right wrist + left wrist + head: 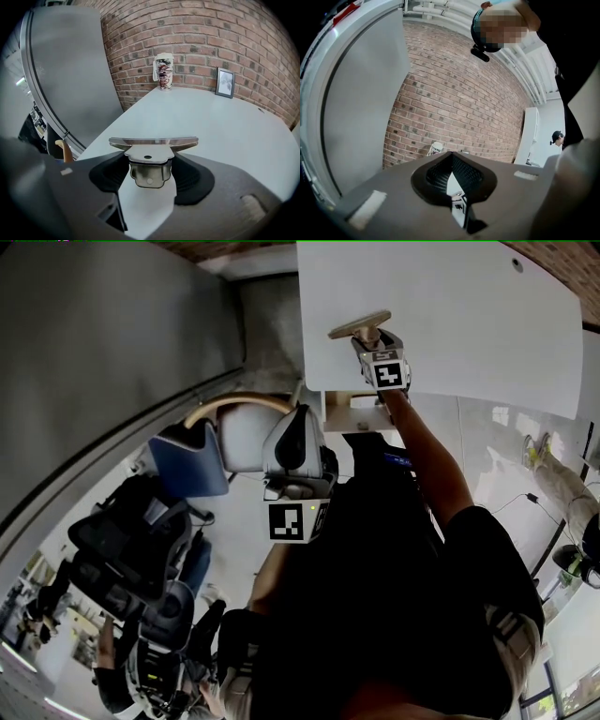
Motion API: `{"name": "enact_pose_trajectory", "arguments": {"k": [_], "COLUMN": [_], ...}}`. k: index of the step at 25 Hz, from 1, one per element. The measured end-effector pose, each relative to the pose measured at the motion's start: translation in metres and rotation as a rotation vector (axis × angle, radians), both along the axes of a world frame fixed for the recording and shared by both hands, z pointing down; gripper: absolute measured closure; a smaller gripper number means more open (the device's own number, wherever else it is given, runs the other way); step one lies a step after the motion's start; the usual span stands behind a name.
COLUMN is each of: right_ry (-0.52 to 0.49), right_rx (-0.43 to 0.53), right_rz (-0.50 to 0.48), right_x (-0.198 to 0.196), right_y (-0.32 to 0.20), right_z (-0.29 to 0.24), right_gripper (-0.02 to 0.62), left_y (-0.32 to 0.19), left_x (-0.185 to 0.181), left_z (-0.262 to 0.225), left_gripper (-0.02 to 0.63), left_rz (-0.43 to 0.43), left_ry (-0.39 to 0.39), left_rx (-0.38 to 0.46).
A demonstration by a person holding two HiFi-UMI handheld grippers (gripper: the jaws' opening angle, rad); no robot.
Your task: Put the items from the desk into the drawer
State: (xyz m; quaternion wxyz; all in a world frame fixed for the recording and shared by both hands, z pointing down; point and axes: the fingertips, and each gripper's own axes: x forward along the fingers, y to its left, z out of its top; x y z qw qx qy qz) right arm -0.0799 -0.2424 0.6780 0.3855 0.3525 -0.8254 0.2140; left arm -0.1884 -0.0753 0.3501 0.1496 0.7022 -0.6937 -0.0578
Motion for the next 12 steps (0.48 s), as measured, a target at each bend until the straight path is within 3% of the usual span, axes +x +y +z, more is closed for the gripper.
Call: {"name": "enact_pose_trajectory", "arguments": {"k": [12], "right_ry": [-0.05], "right_rx": [0.061], "right_rz": [0.072], "right_x": [0.036], "right_y": [0.075], "right_z": [-0.058], "right_gripper": [0.313], "left_y": [0.079], "left_x": [0.006], "left_z": [-0.027], "left_gripper": [0.594], "left_rz": [0.048], "left_ry": [-0.017], "left_rx": [0.088]}}
